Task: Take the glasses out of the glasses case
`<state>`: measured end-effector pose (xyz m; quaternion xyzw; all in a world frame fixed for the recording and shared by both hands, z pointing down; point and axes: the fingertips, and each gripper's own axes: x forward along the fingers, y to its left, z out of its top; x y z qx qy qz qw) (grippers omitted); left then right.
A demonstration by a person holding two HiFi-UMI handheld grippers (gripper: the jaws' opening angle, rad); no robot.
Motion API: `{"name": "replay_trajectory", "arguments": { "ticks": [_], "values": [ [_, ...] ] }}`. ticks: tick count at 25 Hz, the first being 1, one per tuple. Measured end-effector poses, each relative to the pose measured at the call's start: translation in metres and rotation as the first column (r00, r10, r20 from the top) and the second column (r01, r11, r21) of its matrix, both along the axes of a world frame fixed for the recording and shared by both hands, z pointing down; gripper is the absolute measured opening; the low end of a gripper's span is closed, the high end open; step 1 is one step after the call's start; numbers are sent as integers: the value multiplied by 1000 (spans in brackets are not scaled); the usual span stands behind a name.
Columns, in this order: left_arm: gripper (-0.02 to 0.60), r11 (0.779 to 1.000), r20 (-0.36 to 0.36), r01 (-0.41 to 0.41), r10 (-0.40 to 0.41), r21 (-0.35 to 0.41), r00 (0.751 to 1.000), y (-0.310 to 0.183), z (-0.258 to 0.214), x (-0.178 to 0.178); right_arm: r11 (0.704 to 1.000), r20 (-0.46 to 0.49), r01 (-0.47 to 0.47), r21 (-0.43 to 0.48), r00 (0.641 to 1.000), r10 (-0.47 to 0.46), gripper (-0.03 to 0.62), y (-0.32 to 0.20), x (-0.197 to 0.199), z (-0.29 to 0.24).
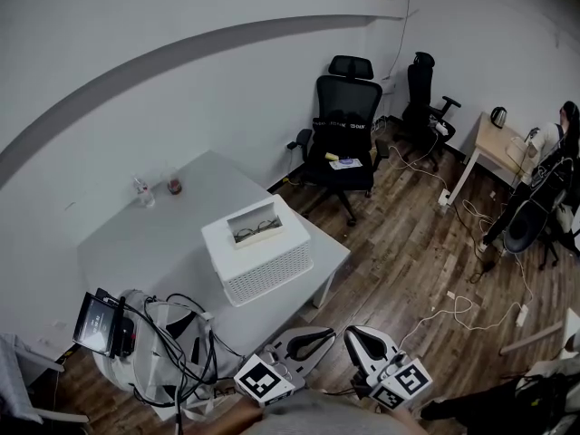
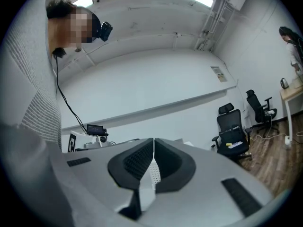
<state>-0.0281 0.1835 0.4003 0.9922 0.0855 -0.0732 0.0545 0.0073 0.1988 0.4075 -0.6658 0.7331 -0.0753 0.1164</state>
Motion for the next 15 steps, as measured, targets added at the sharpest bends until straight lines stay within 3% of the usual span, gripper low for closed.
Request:
{"name": "replay_trajectory", "arguments": {
  "ticks": [7, 15],
  "values": [
    [15, 999, 27, 43, -42, -28, 999, 1, 11, 17, 999, 7, 47, -5, 999, -47, 14, 3, 10, 4],
    [15, 995, -3, 93, -94, -27, 996, 5, 19, 36, 994, -7, 109, -16, 994, -109, 14, -2, 28, 12]
  ]
}}
